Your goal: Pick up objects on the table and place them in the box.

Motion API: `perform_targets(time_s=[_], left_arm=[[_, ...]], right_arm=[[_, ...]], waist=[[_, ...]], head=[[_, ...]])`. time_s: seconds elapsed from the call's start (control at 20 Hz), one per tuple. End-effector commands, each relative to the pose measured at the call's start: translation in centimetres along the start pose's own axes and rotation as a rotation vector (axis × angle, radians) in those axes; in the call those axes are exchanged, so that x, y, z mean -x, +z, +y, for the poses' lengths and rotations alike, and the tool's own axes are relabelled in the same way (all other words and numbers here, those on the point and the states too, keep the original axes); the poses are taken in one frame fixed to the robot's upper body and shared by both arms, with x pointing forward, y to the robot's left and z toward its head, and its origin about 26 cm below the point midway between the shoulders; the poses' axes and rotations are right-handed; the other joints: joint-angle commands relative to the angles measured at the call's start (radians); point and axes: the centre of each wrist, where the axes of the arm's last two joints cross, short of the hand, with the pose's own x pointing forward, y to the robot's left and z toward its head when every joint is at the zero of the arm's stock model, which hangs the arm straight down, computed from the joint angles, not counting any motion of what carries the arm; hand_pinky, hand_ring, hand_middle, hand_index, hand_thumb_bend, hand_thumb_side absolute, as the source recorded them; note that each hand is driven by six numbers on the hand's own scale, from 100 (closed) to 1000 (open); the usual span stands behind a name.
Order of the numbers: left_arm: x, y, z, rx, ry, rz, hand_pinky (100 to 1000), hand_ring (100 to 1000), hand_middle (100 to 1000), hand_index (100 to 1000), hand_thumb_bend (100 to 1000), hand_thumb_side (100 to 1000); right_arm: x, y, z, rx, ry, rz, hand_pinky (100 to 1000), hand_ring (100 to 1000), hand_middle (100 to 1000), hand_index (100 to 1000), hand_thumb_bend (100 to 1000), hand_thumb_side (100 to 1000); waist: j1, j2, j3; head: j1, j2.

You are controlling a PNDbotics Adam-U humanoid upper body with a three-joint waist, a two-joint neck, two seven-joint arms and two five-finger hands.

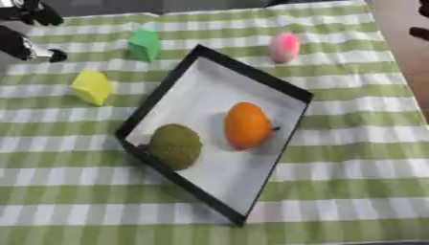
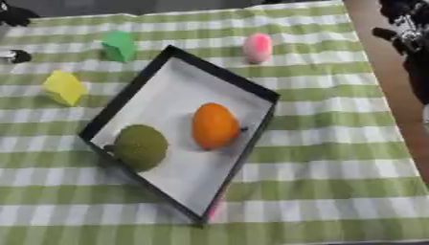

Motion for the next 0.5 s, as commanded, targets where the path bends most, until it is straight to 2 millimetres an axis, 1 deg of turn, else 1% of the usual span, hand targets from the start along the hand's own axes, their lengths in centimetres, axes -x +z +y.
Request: perform_targets(time_s=[0.05,0.1,0.15,0.35,0.5], left_arm=[[-0.3,2.5,2.1,0.006,-0.082,-0.019,908,888,787,832,511,146],[-0.4,2.7,2.2,0.014,-0.099,-0.025,908,889,787,832,512,141],[-0.5,2.9,2.2,0.019,-0.114,-0.03,907,888,788,830,513,109],[-0.8,3.6,2.2,0.028,-0.152,-0.057,908,890,794,843,515,118],[-1.5,3.9,2.2,0.038,-0.191,-0.089,906,888,791,845,542,121]], right_arm=[[-1.1,-0.4,-0.6,-0.011,0.041,-0.029,899,1000,905,909,100,658],[-1.1,-0.4,-0.6,-0.012,0.042,-0.029,899,1000,905,909,100,658],[-1.1,-0.4,-0.6,-0.012,0.043,-0.028,899,1000,905,909,100,659],[-1.0,-0.4,-0.7,-0.012,0.048,-0.028,899,1000,906,910,100,660],[-1.1,-0.5,-0.6,-0.014,0.05,-0.031,899,1000,906,910,100,660]], waist=[[-0.009,-0.008,0.0],[-0.009,-0.007,-0.001],[-0.009,-0.006,-0.001],[-0.008,-0.001,-0.001],[-0.009,0.003,-0.001]], head=[[-0.003,-0.007],[-0.003,-0.009],[-0.004,-0.01],[-0.007,-0.016],[-0.013,-0.02]])
